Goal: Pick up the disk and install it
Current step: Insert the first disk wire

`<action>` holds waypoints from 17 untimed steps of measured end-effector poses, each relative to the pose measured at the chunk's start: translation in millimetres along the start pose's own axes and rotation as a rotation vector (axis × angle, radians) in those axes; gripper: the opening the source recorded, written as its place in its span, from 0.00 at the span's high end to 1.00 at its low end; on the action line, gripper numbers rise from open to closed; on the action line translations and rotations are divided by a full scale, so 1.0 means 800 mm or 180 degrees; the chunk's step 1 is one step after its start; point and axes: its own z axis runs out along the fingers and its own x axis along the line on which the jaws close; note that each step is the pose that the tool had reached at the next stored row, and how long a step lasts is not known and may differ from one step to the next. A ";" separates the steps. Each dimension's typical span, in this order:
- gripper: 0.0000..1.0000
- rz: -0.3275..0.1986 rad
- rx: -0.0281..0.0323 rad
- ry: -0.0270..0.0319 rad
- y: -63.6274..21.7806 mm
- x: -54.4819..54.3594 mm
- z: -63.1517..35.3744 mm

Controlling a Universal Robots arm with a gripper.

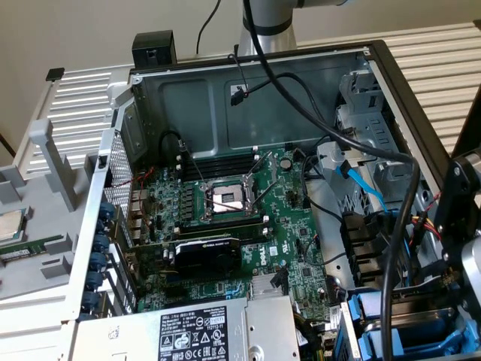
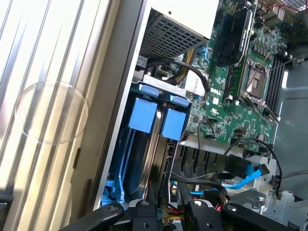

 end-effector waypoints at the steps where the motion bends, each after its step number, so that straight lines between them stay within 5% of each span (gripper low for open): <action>1: 0.70 0.0000 0.0000 -0.0001 0.000 0.001 0.000; 10: 0.70 -0.0005 0.0017 -0.0003 0.001 0.001 0.000; 15: 0.70 -0.0009 0.0031 -0.0063 0.001 0.002 0.000; 17: 0.70 -0.0010 0.0034 -0.0073 0.001 0.002 0.000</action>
